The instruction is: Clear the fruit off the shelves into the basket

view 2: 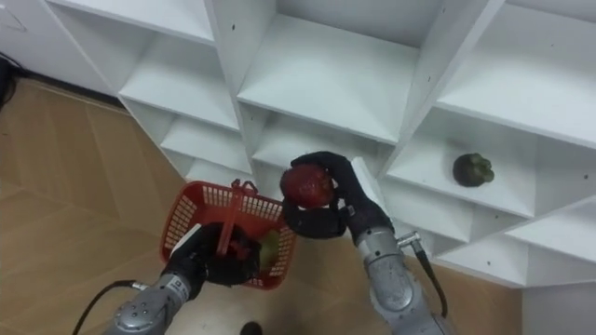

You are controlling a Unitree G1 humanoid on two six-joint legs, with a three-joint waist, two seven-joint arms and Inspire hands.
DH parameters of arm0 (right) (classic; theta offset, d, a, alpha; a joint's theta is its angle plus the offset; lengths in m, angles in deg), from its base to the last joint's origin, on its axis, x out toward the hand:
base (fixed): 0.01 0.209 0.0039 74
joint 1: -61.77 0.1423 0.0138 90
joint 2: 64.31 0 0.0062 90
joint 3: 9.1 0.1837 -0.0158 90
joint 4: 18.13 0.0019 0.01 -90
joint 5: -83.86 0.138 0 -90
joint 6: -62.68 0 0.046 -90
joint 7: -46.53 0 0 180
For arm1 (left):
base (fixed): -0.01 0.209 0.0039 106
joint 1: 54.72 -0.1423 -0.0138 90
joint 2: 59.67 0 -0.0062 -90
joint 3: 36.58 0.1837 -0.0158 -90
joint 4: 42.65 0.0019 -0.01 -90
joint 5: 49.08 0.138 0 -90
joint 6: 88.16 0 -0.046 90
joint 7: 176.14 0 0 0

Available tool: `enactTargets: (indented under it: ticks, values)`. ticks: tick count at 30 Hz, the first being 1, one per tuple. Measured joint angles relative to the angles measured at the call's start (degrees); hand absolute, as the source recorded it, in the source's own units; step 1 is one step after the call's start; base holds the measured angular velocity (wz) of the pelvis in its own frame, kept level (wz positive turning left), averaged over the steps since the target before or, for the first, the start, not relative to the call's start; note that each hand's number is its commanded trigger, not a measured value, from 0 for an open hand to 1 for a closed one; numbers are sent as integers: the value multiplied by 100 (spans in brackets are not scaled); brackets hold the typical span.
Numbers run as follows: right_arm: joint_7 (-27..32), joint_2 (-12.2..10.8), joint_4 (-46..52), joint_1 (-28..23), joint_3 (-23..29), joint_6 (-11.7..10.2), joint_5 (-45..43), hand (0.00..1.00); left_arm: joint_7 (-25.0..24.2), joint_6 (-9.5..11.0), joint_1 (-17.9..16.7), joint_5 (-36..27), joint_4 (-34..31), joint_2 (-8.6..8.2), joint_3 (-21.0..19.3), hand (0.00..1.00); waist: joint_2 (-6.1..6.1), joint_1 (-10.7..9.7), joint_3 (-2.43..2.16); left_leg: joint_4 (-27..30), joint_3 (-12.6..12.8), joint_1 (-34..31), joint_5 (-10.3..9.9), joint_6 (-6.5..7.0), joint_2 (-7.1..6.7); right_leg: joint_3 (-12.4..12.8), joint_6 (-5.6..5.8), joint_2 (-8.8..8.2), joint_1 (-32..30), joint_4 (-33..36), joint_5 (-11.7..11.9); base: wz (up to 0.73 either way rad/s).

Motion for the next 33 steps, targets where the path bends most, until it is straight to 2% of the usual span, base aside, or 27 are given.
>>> enactTargets:
  ticks: [9,14,19,33]
  values:
    - [-263,3,-302,-178,-6,111,-65,100,-73,73,-46,-35,-351,-3,50,100,14,-27,8,7,6,-29,-1,-1,7,1,-2,3,-23,4,2,0]
    - [-322,14,-302,-192,-61,112,-146,100,-194,169,-136,-510,-764,77,163,100,13,-37,9,7,10,-28,-2,0,5,-2,-2,-1,-24,11,2,0]
    - [-454,23,-301,-271,-103,113,-295,100,-454,202,-258,-914,-1099,159,287,100,10,-63,10,9,36,-40,-3,1,4,2,-2,-3,-32,-2,1,0]
    - [-635,37,-254,-300,-95,178,-564,100,-1194,211,-478,-907,-1552,160,412,100,9,-74,9,27,36,-201,-2,1,14,32,-3,-3,-225,53,0,0]
